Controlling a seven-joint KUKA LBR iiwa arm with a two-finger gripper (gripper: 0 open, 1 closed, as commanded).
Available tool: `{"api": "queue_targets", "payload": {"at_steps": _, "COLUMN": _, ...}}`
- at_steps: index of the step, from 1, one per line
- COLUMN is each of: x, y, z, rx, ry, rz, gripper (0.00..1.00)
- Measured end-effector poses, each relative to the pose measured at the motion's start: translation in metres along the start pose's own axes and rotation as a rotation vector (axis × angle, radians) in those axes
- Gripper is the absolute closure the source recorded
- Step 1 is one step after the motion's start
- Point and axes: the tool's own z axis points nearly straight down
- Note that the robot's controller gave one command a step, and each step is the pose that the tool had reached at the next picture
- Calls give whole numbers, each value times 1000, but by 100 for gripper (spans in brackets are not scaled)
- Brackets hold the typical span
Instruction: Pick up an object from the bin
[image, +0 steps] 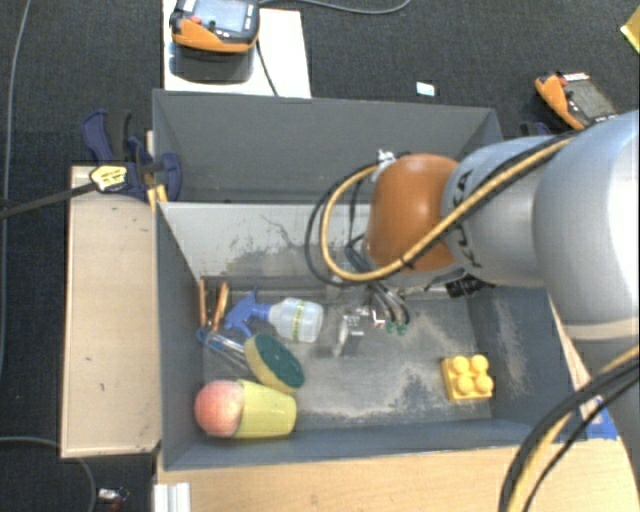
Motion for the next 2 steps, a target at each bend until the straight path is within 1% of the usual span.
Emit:
{"api": "queue_targets", "payload": {"at_steps": 1, "x": 14, "y": 118, "z": 12, "rx": 37, "ry": 3, "rz": 276, "gripper": 100}}
{"api": "queue_targets", "payload": {"at_steps": 2, "x": 14, "y": 118, "z": 13, "rx": 34, "ry": 5, "rz": 278, "gripper": 100}}
